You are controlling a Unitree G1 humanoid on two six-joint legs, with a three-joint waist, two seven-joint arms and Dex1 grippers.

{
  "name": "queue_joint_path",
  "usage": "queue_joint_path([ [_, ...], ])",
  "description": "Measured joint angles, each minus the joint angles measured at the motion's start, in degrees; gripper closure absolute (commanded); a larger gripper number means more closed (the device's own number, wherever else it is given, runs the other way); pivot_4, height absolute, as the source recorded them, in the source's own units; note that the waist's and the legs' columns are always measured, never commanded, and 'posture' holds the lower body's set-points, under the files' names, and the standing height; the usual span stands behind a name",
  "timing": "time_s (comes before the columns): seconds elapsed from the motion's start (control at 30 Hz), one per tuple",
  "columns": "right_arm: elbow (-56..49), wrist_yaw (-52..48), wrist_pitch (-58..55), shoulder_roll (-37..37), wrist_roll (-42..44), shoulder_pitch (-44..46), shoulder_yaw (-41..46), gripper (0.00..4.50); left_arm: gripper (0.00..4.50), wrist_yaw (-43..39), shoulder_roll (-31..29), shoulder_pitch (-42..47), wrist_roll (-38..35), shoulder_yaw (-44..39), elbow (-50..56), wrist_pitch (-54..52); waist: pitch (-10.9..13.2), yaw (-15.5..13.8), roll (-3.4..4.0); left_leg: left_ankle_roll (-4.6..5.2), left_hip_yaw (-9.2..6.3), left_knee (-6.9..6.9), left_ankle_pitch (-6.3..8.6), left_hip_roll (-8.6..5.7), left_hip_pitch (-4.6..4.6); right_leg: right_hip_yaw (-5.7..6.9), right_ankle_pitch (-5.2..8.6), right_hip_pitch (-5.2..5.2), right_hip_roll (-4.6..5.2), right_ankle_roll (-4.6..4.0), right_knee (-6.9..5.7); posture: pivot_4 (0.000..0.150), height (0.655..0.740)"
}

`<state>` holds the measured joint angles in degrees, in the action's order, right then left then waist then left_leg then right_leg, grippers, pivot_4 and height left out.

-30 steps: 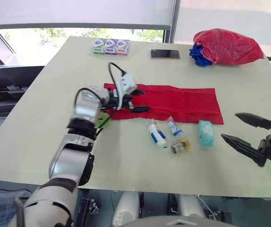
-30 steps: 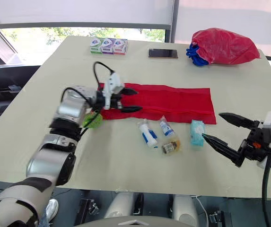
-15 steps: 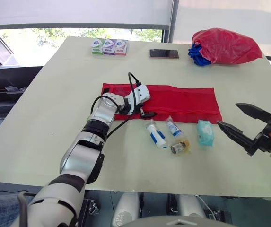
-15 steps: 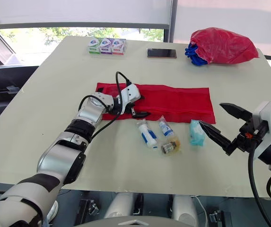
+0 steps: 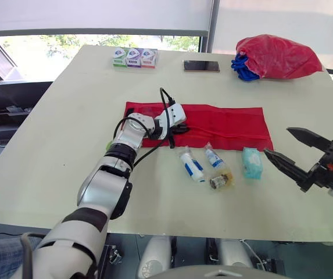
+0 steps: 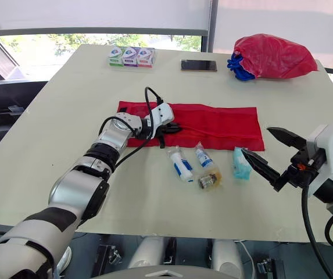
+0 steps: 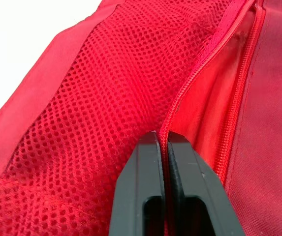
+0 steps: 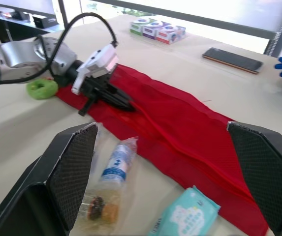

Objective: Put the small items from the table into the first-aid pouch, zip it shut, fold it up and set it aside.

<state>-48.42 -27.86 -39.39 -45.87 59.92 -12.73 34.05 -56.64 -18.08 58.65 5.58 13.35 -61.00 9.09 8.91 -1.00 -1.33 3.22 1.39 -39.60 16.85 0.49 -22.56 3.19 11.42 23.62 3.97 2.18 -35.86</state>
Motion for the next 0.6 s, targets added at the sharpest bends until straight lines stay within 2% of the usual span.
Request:
queue_joint_path([
  [0.33,-2.42,-12.37,1.39,-4.46,3.55,-5.08,2.13,0.0,4.46,-3.47,-0.28,0.73,-0.07,-1.07,-0.97,0.12,0.0,0.01,-0.01,0.0,-0.03,0.0,0.0,0.0,-0.02,0.02,0.0,-0.01,0.0,0.0,0.01,0.15,0.74],
  [0.6,5.25,-27.43,5.06,-9.79,-2.25,-5.92,9.92,0.0,4.46,-6.48,-0.97,1.5,0.0,-1.42,-1.68,-0.41,0.0,0.01,-0.04,0.0,-0.04,-0.09,0.0,0.0,-0.02,0.04,0.0,-0.02,0.0,0.01,0.0,0.15,0.74],
])
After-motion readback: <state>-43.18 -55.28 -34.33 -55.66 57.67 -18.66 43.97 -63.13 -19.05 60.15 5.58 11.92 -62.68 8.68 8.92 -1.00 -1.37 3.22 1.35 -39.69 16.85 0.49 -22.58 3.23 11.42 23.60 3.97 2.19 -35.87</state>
